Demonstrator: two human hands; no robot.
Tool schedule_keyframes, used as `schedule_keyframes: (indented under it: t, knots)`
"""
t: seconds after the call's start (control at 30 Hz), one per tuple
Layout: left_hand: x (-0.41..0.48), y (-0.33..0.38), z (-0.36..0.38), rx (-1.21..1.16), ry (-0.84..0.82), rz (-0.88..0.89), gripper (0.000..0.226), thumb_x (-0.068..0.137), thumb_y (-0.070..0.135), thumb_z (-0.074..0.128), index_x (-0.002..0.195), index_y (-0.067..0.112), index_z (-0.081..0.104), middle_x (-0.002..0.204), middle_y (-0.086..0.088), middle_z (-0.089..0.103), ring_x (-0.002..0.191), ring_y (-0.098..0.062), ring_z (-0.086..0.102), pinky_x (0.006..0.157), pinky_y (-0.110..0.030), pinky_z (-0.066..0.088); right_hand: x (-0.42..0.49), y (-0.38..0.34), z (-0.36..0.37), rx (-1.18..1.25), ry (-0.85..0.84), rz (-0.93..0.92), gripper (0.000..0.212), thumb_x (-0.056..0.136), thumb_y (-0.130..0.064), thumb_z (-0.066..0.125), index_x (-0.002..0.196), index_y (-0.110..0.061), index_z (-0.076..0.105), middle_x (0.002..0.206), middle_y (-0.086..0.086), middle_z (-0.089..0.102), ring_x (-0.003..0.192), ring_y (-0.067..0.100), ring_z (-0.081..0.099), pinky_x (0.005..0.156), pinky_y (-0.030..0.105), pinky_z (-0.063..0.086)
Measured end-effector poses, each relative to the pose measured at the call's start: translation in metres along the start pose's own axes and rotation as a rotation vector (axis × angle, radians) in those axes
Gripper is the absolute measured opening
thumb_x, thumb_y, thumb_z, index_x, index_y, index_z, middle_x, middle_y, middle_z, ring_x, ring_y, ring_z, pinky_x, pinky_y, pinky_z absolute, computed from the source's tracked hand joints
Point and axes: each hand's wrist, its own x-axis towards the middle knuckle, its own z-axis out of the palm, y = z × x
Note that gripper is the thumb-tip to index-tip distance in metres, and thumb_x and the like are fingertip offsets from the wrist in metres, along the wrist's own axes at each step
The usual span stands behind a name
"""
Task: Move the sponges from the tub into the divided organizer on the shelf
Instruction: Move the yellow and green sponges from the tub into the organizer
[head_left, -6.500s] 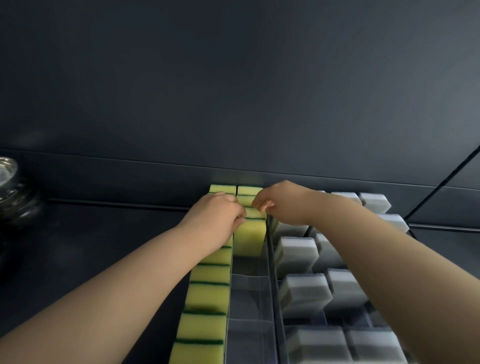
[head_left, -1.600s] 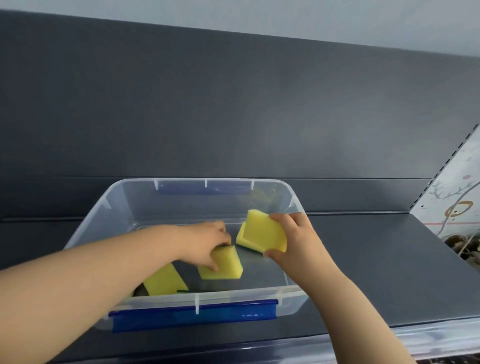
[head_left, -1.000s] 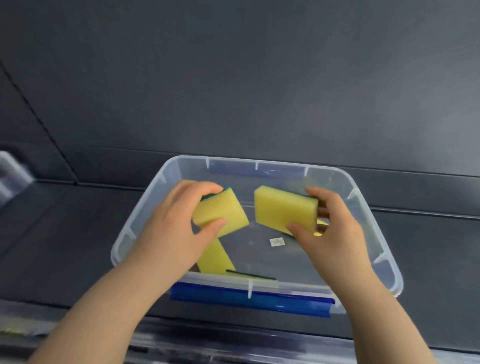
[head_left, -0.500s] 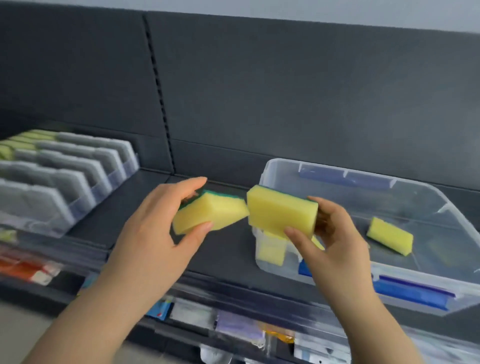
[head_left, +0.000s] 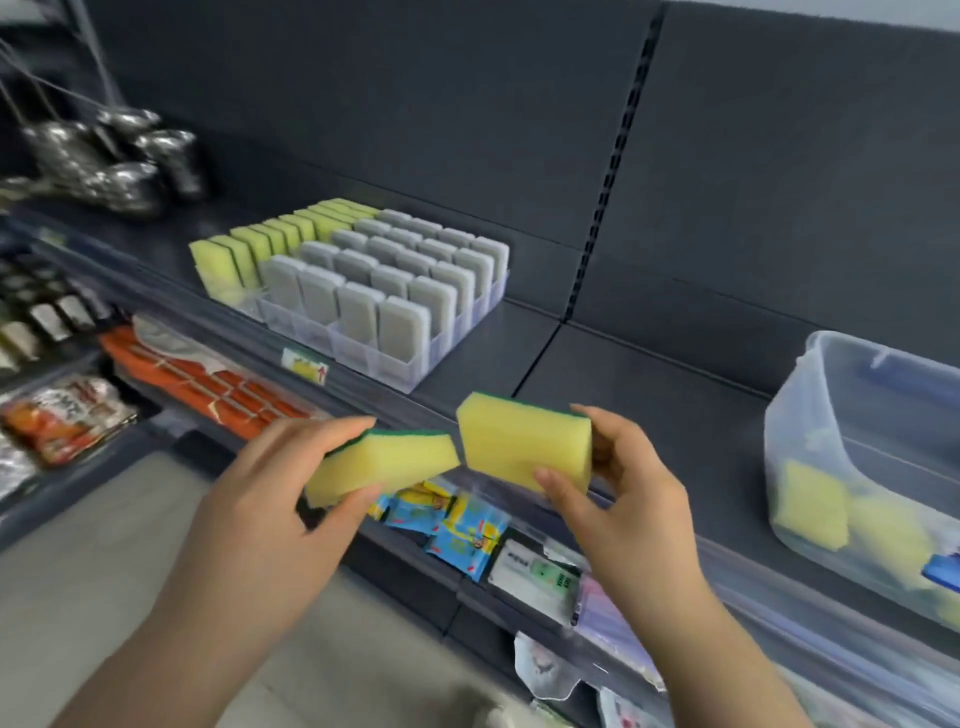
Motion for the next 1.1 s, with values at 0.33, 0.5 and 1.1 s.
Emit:
schedule_keyframes:
  t: [0.33, 0.5, 1.1]
  knots:
    - [0.044, -0.088, -0.022, -0.036, 0.013, -0.150, 0.054, 0.070, 0.020, 0.076, 0.107, 0.047, 0.049, 0.115, 0.031, 0.046, 0.099, 0.022, 0.041, 0.074, 0.000, 0.035, 0.088, -0.023, 0.075, 0.019, -0.034, -0.067, 0.048, 0.069, -0.027, 0.076, 0.102, -0.053, 0.050, 0.102, -0.030, 0.060, 0.092, -0.006, 0.059, 0.077, 0.004, 0.044]
    - [0.118, -0.147, -0.032, 0.031, -0.032, -0.112, 0.043, 0.071, 0.044, 0.061, 0.105, 0.064, 0.041, 0.115, 0.034, 0.044, 0.099, 0.017, 0.044, 0.061, -0.012, 0.038, 0.165, -0.027, 0.117, 0.083, 0.027, -0.050, 0.046, 0.065, -0.040, 0.072, 0.107, -0.044, 0.054, 0.099, -0.025, 0.063, 0.091, -0.003, 0.061, 0.078, 0.010, 0.048]
    - [0.299, -0.355, -0.031, -0.111, 0.013, -0.103, 0.039, 0.069, 0.052, 0.057, 0.106, 0.059, 0.046, 0.108, 0.034, 0.053, 0.096, 0.011, 0.051, 0.071, -0.018, 0.040, 0.325, -0.041, 0.270, -0.049, 0.049, 0.054, 0.053, 0.071, -0.029, 0.072, 0.119, -0.038, 0.052, 0.101, -0.019, 0.065, 0.094, -0.004, 0.061, 0.080, 0.012, 0.049]
